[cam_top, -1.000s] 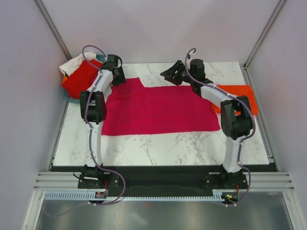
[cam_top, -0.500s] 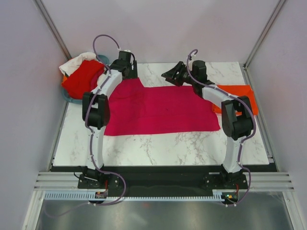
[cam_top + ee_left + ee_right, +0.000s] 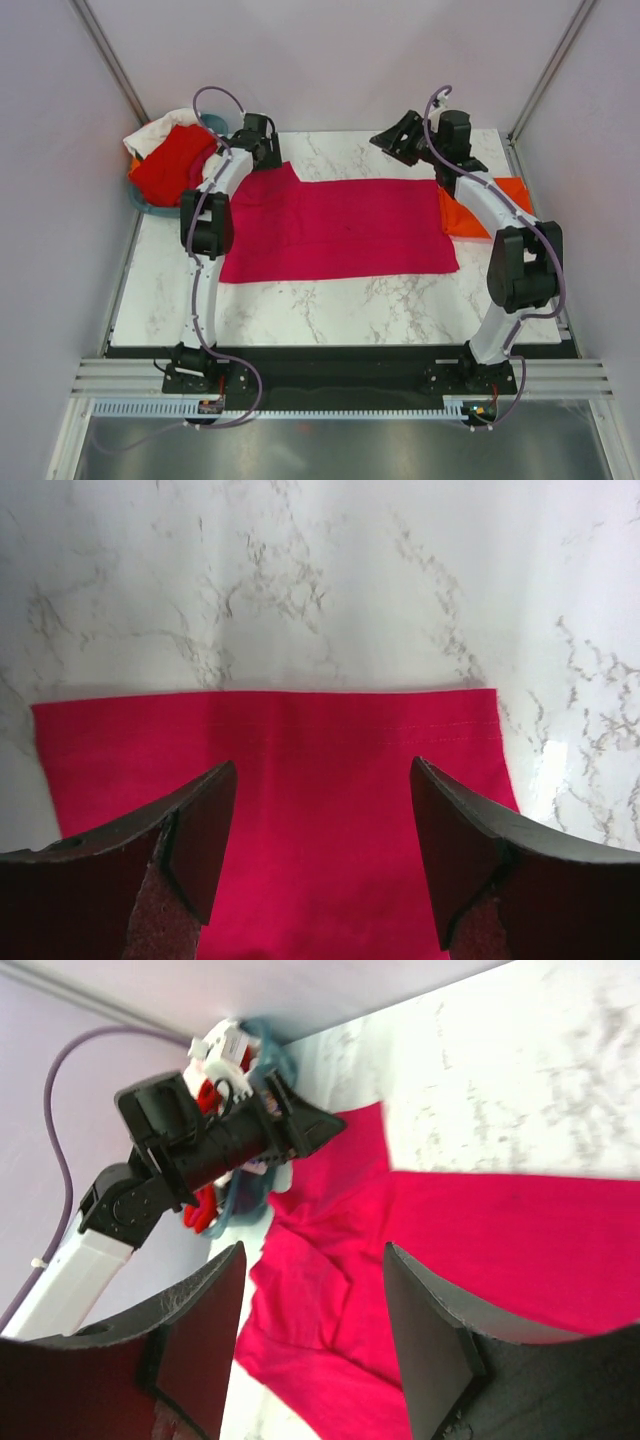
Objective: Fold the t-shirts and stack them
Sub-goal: Fold the tshirt
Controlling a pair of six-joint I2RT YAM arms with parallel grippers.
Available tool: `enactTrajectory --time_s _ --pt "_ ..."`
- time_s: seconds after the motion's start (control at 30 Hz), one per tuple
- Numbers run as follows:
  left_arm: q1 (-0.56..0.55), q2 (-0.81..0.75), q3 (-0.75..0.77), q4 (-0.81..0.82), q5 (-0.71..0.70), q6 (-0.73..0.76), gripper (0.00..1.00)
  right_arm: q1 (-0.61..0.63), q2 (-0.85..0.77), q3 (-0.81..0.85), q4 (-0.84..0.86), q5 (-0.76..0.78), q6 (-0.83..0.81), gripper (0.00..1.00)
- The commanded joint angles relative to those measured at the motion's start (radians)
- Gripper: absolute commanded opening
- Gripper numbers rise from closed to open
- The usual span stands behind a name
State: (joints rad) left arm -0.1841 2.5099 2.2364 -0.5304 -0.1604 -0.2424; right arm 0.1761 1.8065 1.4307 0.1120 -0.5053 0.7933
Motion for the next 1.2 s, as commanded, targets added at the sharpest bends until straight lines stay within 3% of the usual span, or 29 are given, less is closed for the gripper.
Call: enactTrajectory --time_s 0.0,0.27,0.5,0.53,0.7,0.73,1.0,1.17 --pt "0.012 0.024 0.065 -0.013 0.058 -0.070 0.77 -0.041 -0.047 -0.016 -0.057 0.041 -0.075 0.66" --pt "0.012 0.113 0.147 -0.124 0.042 -0.104 0.71 -0.087 -0.026 -0.016 -0.061 0.039 -0.078 0.65" --pt "0.017 0.132 0.186 -0.166 0.059 -0.109 0.56 -0.141 0.065 0.112 -0.280 0.166 -0.221 0.67" --pt "0.017 0.136 0.190 -0.168 0.070 -0.109 0.49 -0.148 0.073 0.129 -0.294 0.194 -0.232 0.67" --pt "0.023 0.153 0.220 -0.171 0.087 -0.098 0.36 -0.156 0.106 0.145 -0.331 0.235 -0.264 0.67" --pt "0.025 0.153 0.218 -0.169 0.091 -0.098 0.31 -0.158 0.112 0.152 -0.337 0.246 -0.273 0.67" --pt "0.049 0.118 0.140 -0.091 0.235 -0.089 0.18 -0.152 0.240 0.249 -0.457 0.430 -0.361 0.71" --pt "0.089 0.083 0.040 0.021 0.349 -0.123 0.13 -0.129 0.347 0.344 -0.502 0.553 -0.405 0.65"
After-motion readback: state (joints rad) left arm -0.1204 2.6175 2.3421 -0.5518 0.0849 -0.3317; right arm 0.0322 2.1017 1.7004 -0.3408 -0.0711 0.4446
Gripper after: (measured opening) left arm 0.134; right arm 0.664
